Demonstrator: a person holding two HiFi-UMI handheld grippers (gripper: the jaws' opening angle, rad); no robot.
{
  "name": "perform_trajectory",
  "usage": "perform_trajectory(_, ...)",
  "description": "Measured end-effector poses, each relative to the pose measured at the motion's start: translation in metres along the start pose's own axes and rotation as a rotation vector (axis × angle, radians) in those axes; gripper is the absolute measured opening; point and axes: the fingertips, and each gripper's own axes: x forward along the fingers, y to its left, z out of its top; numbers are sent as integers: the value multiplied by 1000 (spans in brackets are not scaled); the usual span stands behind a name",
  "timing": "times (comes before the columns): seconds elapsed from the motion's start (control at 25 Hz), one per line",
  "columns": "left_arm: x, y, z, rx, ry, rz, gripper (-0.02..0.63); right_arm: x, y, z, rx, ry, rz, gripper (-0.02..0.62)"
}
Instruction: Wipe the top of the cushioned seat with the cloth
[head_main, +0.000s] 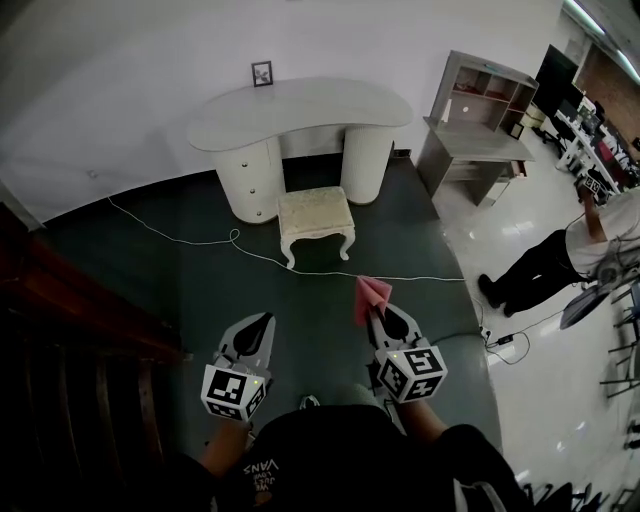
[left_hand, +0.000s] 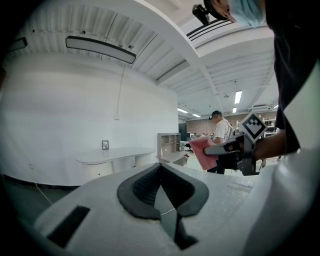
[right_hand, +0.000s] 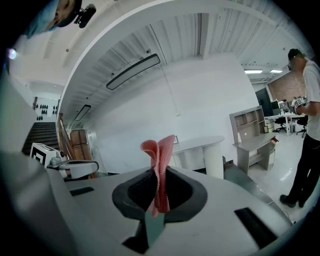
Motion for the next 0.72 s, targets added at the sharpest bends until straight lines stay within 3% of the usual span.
perform_trajectory(0.36,18,14,-20,-44,26,-29,17,20,-5,-12,13,33,-30,26)
perform_trajectory(0.72,90,43,-7,-40,33,32,17,87,-45,6,3,53,47,26)
